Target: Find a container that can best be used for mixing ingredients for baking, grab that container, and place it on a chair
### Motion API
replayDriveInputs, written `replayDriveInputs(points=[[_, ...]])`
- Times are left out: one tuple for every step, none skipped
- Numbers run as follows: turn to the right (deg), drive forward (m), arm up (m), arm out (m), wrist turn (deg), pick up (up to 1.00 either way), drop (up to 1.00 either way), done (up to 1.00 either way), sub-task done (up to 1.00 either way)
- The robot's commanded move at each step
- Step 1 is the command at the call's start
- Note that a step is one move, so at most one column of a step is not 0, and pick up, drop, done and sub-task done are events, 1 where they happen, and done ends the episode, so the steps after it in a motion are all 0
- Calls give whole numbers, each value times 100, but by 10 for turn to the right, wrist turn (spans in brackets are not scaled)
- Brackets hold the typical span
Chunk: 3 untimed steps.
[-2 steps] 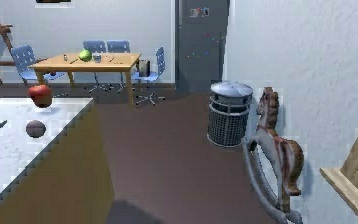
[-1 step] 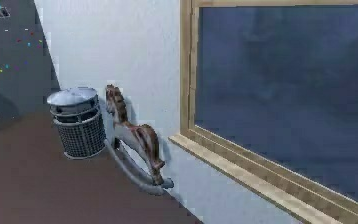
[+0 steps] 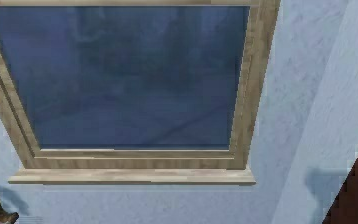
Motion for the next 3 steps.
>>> replayDriveInputs(points=[[180, 0, 0, 0, 0, 0, 0, 0, 0], [0, 15, 0, 0, 0, 0, 0, 0, 0], [-450, 0, 0, 0, 0, 0, 0, 0, 0]])
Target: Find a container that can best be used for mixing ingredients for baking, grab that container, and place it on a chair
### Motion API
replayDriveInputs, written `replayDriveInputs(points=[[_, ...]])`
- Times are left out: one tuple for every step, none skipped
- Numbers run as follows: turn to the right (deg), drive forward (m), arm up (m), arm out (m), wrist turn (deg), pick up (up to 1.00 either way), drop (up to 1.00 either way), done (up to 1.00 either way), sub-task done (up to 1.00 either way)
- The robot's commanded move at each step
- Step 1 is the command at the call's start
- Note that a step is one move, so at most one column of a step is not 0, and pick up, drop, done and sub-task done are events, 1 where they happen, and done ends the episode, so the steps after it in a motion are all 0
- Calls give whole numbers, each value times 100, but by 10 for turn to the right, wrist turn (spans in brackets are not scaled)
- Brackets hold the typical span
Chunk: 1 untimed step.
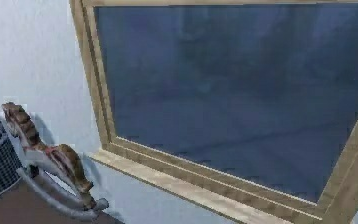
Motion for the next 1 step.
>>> replayDriveInputs(points=[[-240, 0, 0, 0, 0, 0, 0, 0, 0]])
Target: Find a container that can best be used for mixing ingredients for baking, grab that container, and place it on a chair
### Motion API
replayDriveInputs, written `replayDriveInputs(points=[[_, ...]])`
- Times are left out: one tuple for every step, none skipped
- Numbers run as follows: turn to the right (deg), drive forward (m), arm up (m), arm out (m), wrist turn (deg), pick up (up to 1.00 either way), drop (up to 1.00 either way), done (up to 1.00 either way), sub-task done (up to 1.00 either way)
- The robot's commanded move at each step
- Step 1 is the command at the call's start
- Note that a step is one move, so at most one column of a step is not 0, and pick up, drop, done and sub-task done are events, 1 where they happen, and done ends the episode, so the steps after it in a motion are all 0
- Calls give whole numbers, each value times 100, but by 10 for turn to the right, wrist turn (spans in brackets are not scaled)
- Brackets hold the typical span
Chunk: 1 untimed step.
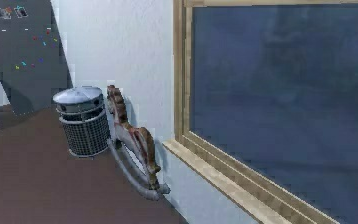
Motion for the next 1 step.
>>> replayDriveInputs(points=[[0, 25, 0, 0, 0, 0, 0, 0, 0]])
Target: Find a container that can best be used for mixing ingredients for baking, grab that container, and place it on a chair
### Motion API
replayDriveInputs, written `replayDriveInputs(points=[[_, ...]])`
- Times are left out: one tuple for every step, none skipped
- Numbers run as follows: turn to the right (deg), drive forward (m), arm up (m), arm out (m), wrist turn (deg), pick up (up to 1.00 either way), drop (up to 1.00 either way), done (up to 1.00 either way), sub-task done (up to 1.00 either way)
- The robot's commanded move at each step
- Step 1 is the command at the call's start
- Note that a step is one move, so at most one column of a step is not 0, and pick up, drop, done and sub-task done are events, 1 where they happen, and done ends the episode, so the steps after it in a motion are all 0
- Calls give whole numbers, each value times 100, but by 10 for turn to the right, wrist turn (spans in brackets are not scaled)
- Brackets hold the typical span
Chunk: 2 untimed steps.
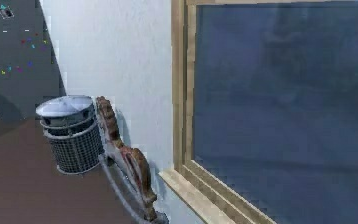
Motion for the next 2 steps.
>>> replayDriveInputs(points=[[-390, 0, 0, 0, 0, 0, 0, 0, 0], [0, 45, 0, 0, 0, 0, 0, 0, 0]])
